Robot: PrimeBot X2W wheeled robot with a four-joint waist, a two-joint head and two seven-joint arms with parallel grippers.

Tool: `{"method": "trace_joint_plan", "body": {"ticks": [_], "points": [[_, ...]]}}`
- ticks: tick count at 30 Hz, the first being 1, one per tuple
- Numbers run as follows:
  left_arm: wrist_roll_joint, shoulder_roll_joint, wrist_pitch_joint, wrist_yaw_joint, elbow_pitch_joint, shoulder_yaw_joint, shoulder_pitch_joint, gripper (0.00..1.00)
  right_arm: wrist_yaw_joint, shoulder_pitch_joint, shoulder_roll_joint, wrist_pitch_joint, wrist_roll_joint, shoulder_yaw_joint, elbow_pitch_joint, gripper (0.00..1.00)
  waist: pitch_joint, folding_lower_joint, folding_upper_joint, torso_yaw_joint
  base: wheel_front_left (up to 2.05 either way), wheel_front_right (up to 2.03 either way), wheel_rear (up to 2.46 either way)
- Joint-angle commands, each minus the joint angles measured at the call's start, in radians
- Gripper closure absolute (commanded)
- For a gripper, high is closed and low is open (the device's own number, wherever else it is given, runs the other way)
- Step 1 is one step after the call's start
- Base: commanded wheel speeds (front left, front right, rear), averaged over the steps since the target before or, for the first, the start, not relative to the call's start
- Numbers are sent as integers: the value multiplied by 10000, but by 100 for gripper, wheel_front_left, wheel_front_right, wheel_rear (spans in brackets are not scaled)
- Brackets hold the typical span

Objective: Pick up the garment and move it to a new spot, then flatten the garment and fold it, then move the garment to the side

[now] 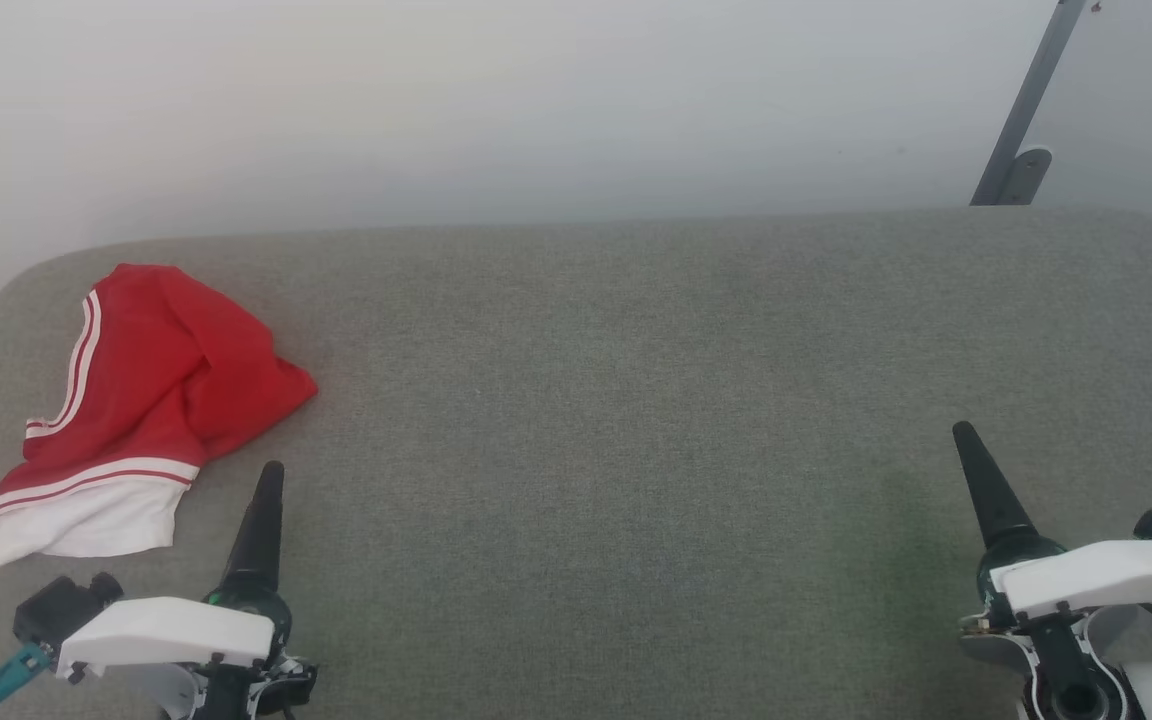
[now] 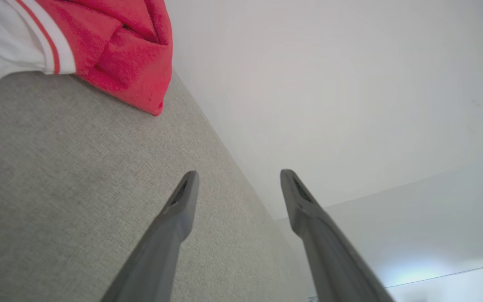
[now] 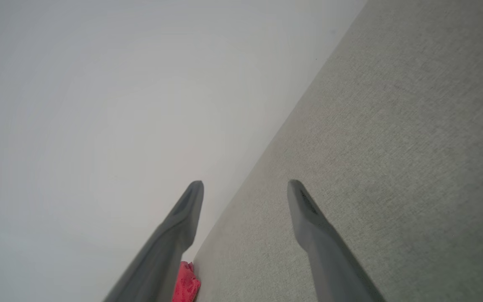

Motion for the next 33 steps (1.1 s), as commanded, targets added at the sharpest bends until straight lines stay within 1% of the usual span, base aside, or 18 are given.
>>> {"method": "trace_joint_plan", "body": {"ticks": [1, 8, 12, 22, 23, 27, 28, 33], "points": [[354, 61, -91, 15, -191, 28, -251, 0, 4, -328, -89, -99, -285, 59, -105, 0, 2, 0, 0, 3, 0, 0, 0], [2041, 130, -362, 173, -382, -130, -172, 0, 4, -470, -161, -373, -2061, 64, -43, 0, 36, 0, 0, 20, 0, 0, 0], [2783, 174, -514, 305, -478, -214, -114, 0, 5, -538, -136, -522, -2972, -13, -110, 0, 61, 0, 0, 28, 0, 0, 0], [4251, 284, -855, 511, -535, -394, -50, 0, 5, -672, -66, -866, -4998, -93, -161, 0, 96, 0, 0, 41, 0, 0, 0], [4251, 284, -855, 511, -535, -394, -50, 0, 5, -672, -66, -866, -4998, -93, -161, 0, 96, 0, 0, 41, 0, 0, 0], [4817, 351, -982, 619, -574, -475, -25, 0, 6, -727, -93, -995, -5690, -82, -76, 0, 101, 0, 0, 34, 0, 0, 0], [5107, 383, -1051, 666, -593, -525, -6, 0, 5, -756, -100, -1059, -6004, -65, -31, 0, 102, 0, 0, 32, 0, 0, 0], [5758, 455, -1196, 786, -619, -679, 47, 0, 5, -849, -132, -1207, -6739, -55, 29, 0, 120, 0, 0, 30, 0, 0, 0]]}}
